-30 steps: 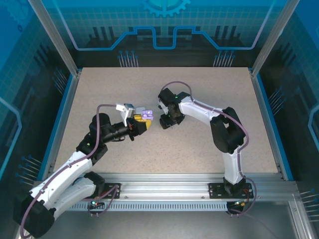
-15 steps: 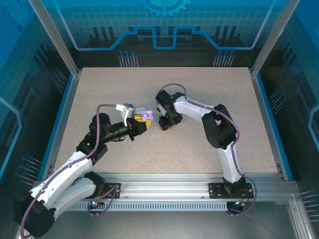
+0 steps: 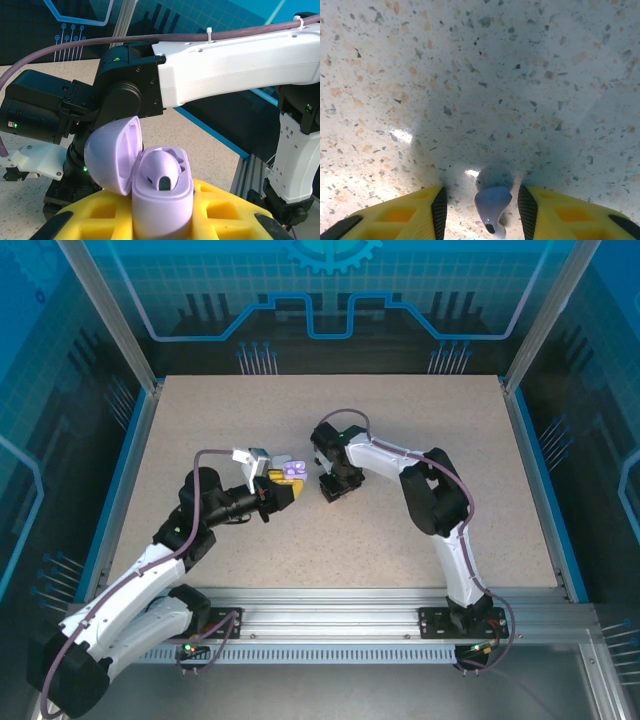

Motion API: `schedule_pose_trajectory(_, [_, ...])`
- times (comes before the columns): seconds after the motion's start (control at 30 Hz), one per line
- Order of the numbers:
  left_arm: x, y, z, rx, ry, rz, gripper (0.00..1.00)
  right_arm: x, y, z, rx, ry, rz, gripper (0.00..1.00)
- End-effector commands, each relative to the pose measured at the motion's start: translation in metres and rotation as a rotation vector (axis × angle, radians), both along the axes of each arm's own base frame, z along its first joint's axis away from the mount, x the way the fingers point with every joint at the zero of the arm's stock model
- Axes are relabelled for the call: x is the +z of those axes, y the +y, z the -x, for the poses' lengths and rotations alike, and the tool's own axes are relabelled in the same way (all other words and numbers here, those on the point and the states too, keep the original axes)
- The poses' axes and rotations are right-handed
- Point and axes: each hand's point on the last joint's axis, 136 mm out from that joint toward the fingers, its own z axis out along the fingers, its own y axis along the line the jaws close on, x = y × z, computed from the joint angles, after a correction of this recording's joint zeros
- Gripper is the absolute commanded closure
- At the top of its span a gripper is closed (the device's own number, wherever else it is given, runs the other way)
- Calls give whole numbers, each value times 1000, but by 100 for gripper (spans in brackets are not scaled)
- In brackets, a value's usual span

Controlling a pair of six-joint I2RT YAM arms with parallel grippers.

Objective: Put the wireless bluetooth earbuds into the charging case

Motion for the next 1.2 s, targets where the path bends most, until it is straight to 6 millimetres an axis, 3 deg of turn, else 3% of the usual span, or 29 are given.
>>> schedule_pose_trajectory(0.0, [4,5,0,22,-22,5,85,-15,-10,1,-17,29,55,57])
schedule_pose_trajectory(0.23, [3,5,0,26,-19,3,85,-17,-11,1,-33,23,54,70])
schedule_pose_trajectory(0.43, [2,5,0,26,-15,0,85,-6,-11,-2,-63,-4,4,76])
schedule_pose_trajectory(0.9, [-12,7,-14,80,48,-11,85,34,-19,-12,-197,-54,-237,82])
schedule_pose_trajectory(1.17, [-40,10,-33,139,149,-10,85,73,-26,-17,-299,-95,-454,83])
